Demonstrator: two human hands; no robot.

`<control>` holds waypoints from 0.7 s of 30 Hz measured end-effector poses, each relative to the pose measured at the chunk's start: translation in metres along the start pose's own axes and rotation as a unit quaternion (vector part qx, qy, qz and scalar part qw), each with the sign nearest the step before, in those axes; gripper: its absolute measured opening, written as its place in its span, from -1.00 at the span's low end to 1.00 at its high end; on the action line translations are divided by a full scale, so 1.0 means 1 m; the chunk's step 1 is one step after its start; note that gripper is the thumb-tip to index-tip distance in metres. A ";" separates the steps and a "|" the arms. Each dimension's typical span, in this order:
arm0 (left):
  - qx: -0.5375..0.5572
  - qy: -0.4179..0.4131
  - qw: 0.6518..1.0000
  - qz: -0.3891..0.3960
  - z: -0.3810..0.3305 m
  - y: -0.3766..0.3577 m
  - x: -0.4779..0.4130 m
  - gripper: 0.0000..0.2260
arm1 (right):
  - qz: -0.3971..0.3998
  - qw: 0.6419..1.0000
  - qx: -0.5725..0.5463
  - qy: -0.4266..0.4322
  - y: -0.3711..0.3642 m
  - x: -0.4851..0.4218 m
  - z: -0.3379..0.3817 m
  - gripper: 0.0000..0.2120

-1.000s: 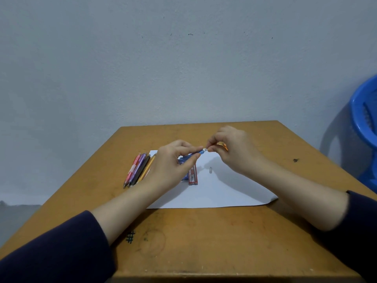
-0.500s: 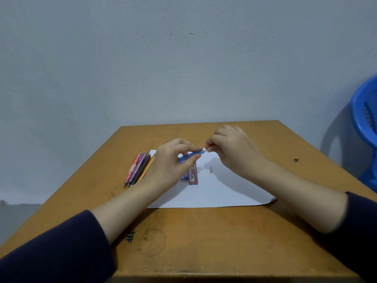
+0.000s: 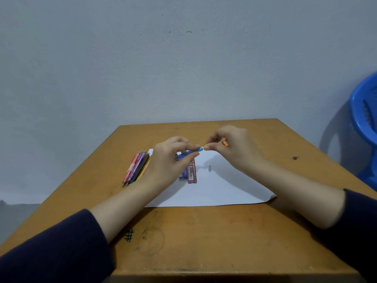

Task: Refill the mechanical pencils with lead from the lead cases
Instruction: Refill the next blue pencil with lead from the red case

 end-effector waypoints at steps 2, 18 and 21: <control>0.004 -0.006 1.000 -0.001 -0.001 0.000 0.000 -0.83 | 0.001 0.999 -0.043 -0.031 0.001 0.000 -0.007 -0.93; -0.014 0.043 0.999 0.008 0.018 0.000 -0.003 -0.82 | 0.216 0.974 0.068 0.004 -0.046 0.012 -0.007 -0.71; -0.012 0.050 0.999 0.010 0.019 -0.001 -0.003 -0.82 | 0.241 0.965 0.103 0.007 -0.050 0.015 -0.008 -0.67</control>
Point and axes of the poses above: each hand's wrist, its own x-axis away from the middle knuckle, its own y-axis out of the back of the hand, z = x × y, the point moved 10 cm from there along -x, towards the middle knuckle, and after that the axes turned 2 degrees about z, right-handed, at the moved point
